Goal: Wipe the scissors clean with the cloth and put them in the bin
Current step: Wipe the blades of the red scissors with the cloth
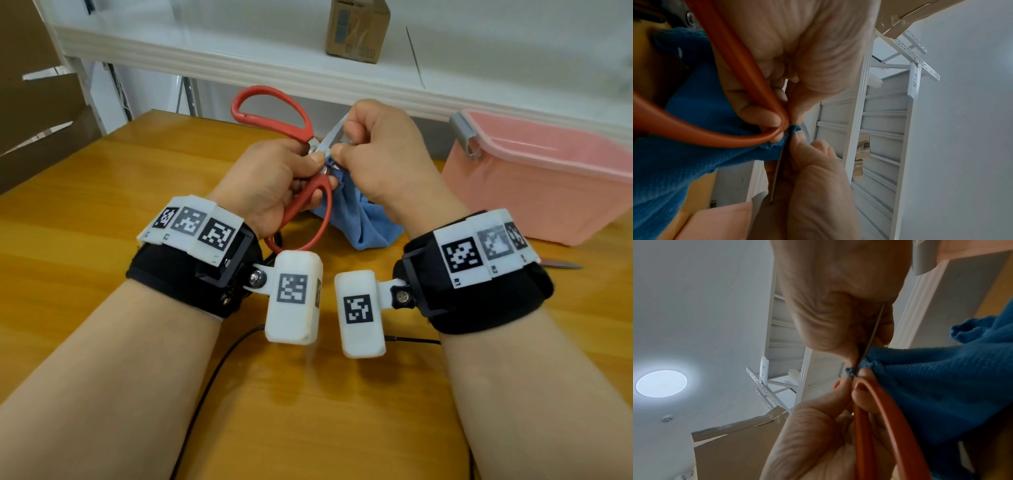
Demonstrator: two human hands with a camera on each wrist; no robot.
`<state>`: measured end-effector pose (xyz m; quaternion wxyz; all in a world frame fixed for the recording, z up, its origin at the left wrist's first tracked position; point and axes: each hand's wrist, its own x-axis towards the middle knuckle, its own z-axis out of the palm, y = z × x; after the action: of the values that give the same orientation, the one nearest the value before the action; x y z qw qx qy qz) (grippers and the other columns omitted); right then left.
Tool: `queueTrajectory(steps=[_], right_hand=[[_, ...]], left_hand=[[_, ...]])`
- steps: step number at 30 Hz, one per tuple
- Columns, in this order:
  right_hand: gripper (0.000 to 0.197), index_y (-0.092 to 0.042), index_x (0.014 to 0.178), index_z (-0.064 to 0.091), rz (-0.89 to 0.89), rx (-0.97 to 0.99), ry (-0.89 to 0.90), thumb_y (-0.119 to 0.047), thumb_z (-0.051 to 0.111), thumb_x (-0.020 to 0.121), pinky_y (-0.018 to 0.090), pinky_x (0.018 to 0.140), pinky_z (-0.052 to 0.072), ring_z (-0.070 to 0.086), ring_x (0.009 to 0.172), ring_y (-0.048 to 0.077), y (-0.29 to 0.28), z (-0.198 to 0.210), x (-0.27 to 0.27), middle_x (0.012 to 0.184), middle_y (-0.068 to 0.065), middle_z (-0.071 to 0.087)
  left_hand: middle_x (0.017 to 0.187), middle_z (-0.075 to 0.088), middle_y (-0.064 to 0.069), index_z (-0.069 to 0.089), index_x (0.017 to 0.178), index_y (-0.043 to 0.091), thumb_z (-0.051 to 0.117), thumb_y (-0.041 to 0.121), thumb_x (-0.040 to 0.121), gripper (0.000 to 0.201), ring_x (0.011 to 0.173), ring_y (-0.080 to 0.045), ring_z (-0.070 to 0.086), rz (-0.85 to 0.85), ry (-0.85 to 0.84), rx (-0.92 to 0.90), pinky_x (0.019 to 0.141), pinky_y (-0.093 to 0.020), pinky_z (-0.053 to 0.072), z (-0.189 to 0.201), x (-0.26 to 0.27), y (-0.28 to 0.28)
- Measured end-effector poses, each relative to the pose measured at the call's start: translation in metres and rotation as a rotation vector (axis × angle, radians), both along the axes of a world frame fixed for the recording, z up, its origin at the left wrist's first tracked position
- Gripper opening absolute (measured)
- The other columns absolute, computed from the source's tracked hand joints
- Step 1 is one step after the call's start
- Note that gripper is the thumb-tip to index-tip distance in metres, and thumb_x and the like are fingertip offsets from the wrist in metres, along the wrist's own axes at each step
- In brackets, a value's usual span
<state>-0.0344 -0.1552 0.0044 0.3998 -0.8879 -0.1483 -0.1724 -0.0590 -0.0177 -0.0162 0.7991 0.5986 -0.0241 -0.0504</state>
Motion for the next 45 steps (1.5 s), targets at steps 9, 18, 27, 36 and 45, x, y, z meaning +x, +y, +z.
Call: queueTrajectory(steps=[9, 18, 27, 36, 45], right_hand=[[0.025, -0.025, 0.076, 0.049, 0.023, 0.104, 0.106, -0.007, 0.061, 0.089, 0.028, 0.053, 0.043, 0.048, 0.058, 0.011, -0.011, 0.004, 0.003, 0.067, -0.005, 0.053], [0.011, -0.024, 0.084, 0.064, -0.053, 0.299, 0.057, -0.017, 0.072, 0.089, 0.022, 0.066, 0.049, 0.067, 0.078, 0.010, -0.022, 0.011, 0.009, 0.088, 0.003, 0.073], [0.008, -0.024, 0.081, 0.072, 0.099, 0.072, 0.056, -0.023, 0.081, 0.080, 0.040, 0.077, 0.061, 0.072, 0.078, 0.015, -0.005, 0.005, 0.002, 0.079, 0.000, 0.073], [0.017, -0.018, 0.102, 0.054, 0.108, 0.050, 0.049, -0.012, 0.066, 0.092, 0.017, 0.044, 0.034, 0.037, 0.041, 0.002, -0.006, -0.001, -0.001, 0.057, -0.008, 0.043], [0.023, -0.023, 0.088, 0.050, 0.201, -0.001, 0.116, -0.004, 0.062, 0.090, 0.021, 0.050, 0.041, 0.040, 0.053, 0.008, -0.011, 0.002, -0.003, 0.062, -0.003, 0.045]], left_hand=[[0.074, 0.062, -0.013, 0.055, 0.115, -0.002, 0.050, 0.003, 0.096, 0.020, 0.064, -0.015, 0.067, -0.003, 0.028, -0.021, 0.053, -0.021, 0.052, 0.005, -0.003, 0.002], [0.072, 0.064, -0.011, 0.056, 0.109, 0.001, 0.051, 0.003, 0.096, 0.014, 0.064, -0.015, 0.065, 0.021, 0.061, -0.077, 0.053, -0.019, 0.052, 0.005, -0.003, 0.004], [0.079, 0.066, -0.013, 0.058, 0.105, 0.002, 0.050, 0.003, 0.096, 0.011, 0.065, -0.016, 0.065, 0.013, 0.021, -0.036, 0.057, -0.022, 0.051, 0.003, -0.001, 0.005], [0.071, 0.063, -0.011, 0.059, 0.097, 0.002, 0.050, 0.001, 0.096, 0.009, 0.069, -0.019, 0.066, 0.029, 0.014, 0.000, 0.053, -0.022, 0.051, 0.001, 0.000, 0.003], [0.082, 0.062, -0.015, 0.058, 0.114, -0.004, 0.051, 0.000, 0.095, 0.021, 0.069, -0.021, 0.066, 0.059, 0.037, 0.016, 0.048, -0.023, 0.049, 0.002, 0.001, 0.007]])
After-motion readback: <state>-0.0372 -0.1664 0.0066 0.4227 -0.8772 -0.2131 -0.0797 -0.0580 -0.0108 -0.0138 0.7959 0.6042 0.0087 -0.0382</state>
